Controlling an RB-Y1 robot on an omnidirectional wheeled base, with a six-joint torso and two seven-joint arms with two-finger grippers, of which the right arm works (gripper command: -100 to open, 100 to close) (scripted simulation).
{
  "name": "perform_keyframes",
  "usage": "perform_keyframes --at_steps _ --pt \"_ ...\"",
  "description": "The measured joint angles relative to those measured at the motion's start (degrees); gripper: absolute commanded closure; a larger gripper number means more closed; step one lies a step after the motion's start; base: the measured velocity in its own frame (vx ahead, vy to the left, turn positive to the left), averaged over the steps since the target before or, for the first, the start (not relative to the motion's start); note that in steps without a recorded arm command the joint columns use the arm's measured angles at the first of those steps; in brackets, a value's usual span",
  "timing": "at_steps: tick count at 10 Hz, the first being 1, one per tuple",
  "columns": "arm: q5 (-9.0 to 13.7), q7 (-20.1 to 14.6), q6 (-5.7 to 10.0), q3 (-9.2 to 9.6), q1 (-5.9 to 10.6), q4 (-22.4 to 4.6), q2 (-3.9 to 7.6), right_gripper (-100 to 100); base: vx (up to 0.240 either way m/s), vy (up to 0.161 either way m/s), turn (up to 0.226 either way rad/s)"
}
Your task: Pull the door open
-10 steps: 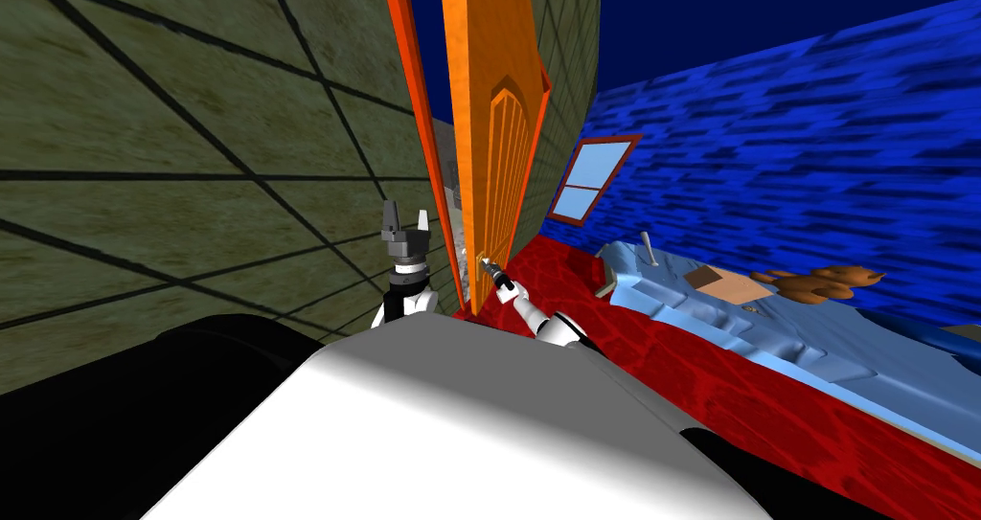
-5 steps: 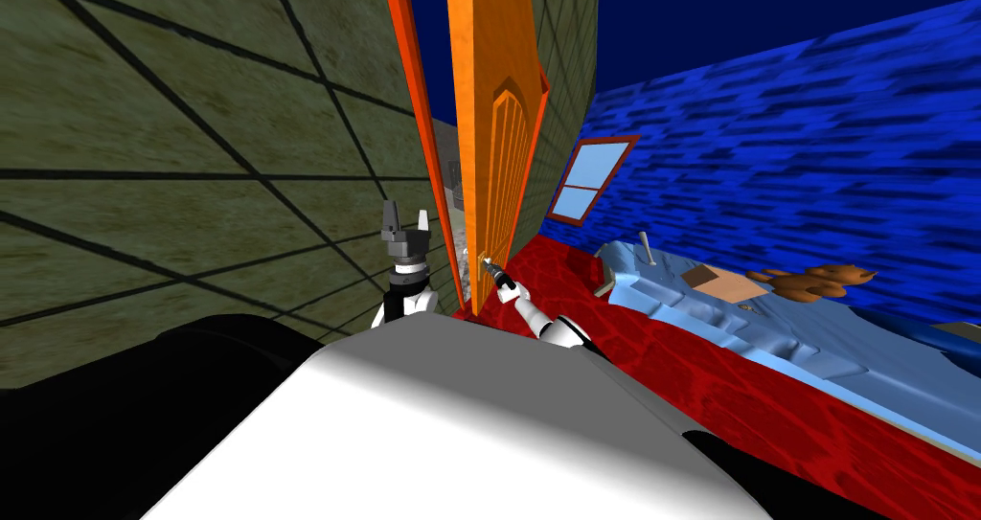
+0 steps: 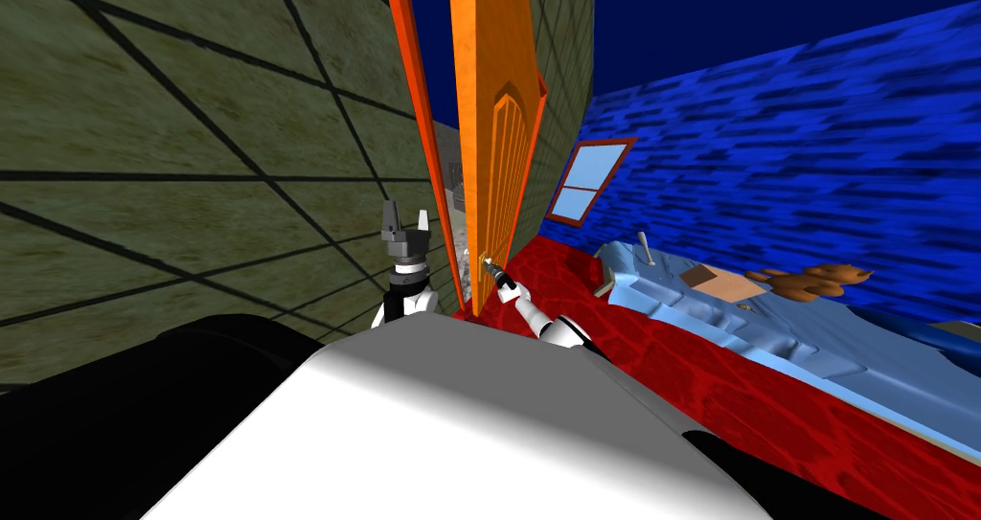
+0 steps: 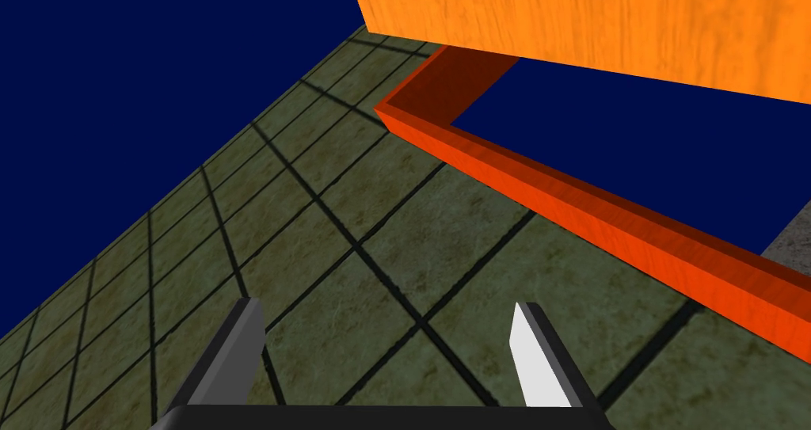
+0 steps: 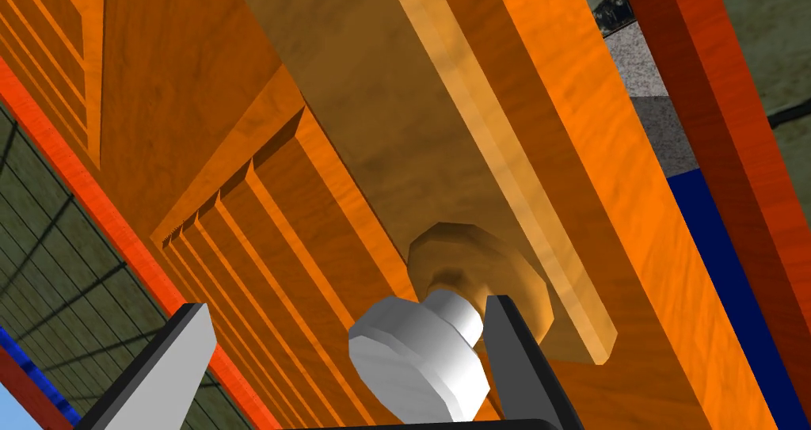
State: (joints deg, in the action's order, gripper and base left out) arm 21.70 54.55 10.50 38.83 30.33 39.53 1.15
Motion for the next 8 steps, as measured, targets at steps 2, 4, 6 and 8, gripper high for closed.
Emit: perform_keyframes --at_steps 2,4,6,8 --pt "1.7 -1.4 0.48 0.88 1.11 -2.1 0.02 100 -0.009 -0.006 -0.003" --pt "3.3 -1.4 -0.54 0.4 0.98 -2.1 0.07 100 -0.017 0.0 0.003" --pt "4.6 -0.9 -2.69 -1.24 -0.08 -0.2 0.12 100 -0.009 -0.014 -0.001" --pt "6.4 -1.4 -2.45 -1.17 1.17 -3.1 -1.08 100 0.015 -0.001 0.002"
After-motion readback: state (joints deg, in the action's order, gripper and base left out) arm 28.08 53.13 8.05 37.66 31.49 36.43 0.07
